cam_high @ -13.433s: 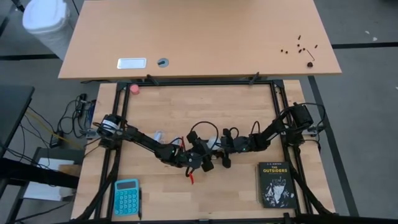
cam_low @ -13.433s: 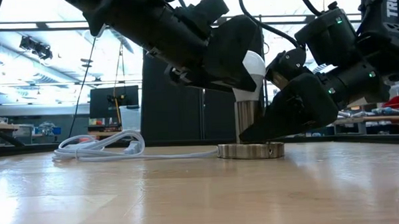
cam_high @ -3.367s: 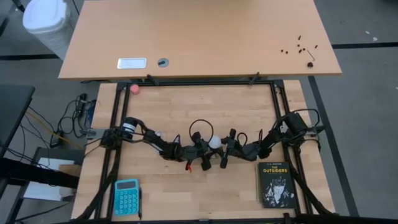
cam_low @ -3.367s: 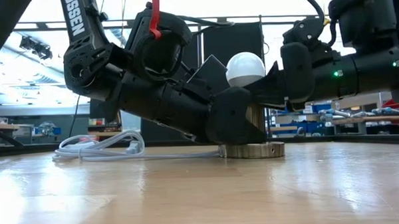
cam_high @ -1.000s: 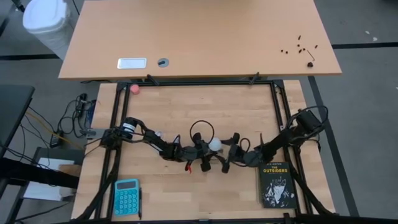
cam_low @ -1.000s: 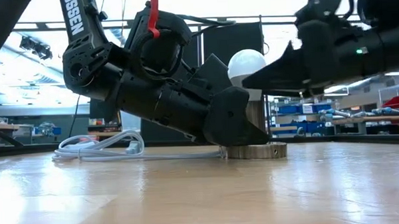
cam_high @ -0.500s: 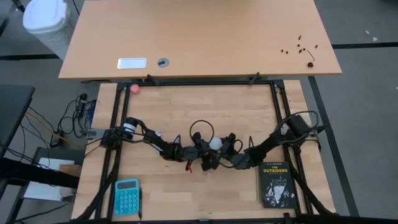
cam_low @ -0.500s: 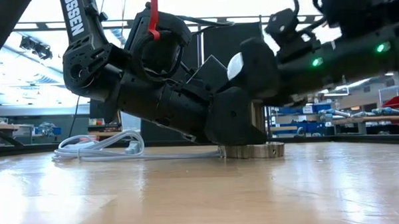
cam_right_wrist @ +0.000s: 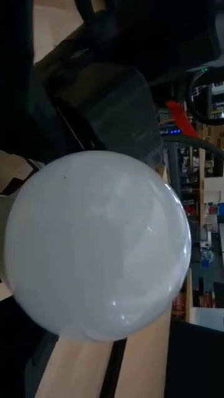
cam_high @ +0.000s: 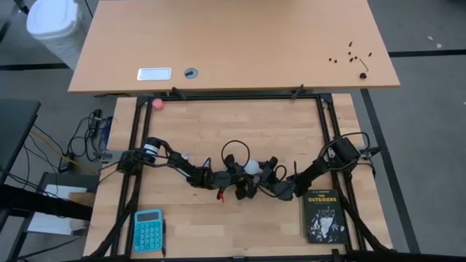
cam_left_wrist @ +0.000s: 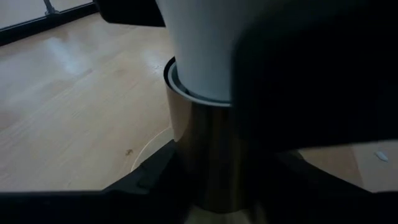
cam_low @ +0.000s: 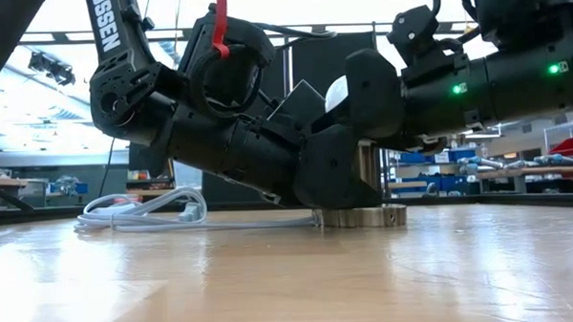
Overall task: Screw lightbulb
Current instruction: Remove the white lightbulb from the silver lamp
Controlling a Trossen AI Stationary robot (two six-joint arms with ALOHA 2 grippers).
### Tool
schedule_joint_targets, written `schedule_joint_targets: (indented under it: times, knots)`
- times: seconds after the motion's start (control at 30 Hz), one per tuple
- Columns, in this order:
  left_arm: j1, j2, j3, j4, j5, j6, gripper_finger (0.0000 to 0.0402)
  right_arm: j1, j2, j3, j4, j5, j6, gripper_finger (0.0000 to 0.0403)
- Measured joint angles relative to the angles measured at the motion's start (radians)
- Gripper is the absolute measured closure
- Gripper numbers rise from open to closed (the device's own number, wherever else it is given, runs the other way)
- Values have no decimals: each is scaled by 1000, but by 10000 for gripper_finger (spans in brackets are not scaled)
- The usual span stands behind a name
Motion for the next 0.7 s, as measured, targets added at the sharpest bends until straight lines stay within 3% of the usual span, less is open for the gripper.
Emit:
schedule_joint_targets:
  times: [0.17,0.43,0.7]
  knots:
    - [0,0,0,0,0,0,205,0,0,-1,42,2,-35,115]
    - [-2,-1,-1,3,11,19,205,-12,4,-5,19,-34,-61,219]
    - [-6,-2,-1,3,12,16,205,-14,4,-10,23,-47,-68,230]
